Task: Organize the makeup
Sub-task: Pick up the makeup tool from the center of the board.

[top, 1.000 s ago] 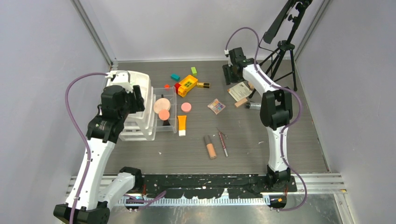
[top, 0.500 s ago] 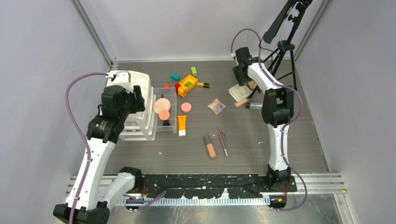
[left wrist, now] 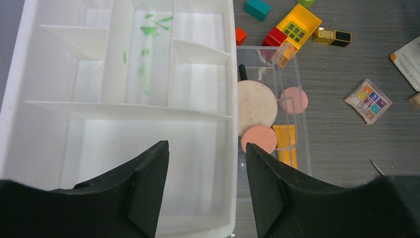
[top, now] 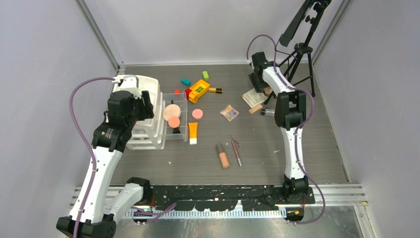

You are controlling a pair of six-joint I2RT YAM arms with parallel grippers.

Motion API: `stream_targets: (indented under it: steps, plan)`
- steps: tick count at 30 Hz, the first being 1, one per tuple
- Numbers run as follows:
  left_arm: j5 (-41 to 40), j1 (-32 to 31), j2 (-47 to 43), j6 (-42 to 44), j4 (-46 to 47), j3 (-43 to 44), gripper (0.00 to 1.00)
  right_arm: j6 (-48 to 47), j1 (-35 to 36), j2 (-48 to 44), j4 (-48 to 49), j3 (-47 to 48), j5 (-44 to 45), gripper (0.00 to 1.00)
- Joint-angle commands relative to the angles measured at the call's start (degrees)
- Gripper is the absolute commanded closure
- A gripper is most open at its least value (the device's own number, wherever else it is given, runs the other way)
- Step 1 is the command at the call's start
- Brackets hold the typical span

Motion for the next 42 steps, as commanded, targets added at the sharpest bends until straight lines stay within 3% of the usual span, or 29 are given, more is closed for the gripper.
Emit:
stream_targets:
  steps: [1, 8, 13, 22, 35, 40, 42]
  plan:
    - [-0.2, -0.2, -0.5, 0.5, 2.2, -0.1, 0.4, -1.1, -0.3, 2.0, -2.2, 5.5, 0.2, 0.31]
    - [-0.2, -0.2, -0.3, 0.6, 2.2, -0.1, 0.4, -0.9, -0.3, 4.1, -3.7, 7.4, 0.4, 0.41]
    - [-0.2, -0.2, -0.2, 0.6, 2.2, -0.1, 0.4, -0.4, -0.3, 4.4, -3.8, 7.3, 0.5, 0.57]
    - [-0.2, -0.2, -0.1, 0.5, 2.3, -0.2, 0.4, 0.3, 0.8, 1.6, -3.0, 7.4, 2.0, 0.62]
    - [0.0, -0.2, 0.0, 0.5, 2.3, 0.0, 0.4, 1.3, 12.5, -7.0, 0.4, 10.3, 4.2, 0.63]
    - [-0.1, -0.2, -0.1, 0.5, 2.2, -0.1, 0.4, 5.3, 18.3, -11.4, 0.5, 10.7, -2.5, 0.63]
    - [-0.3, -0.3, -0.2, 0.5, 2.2, -0.1, 0.4, 9.1, 19.8, -14.0, 0.7, 9.7, -11.4, 0.63]
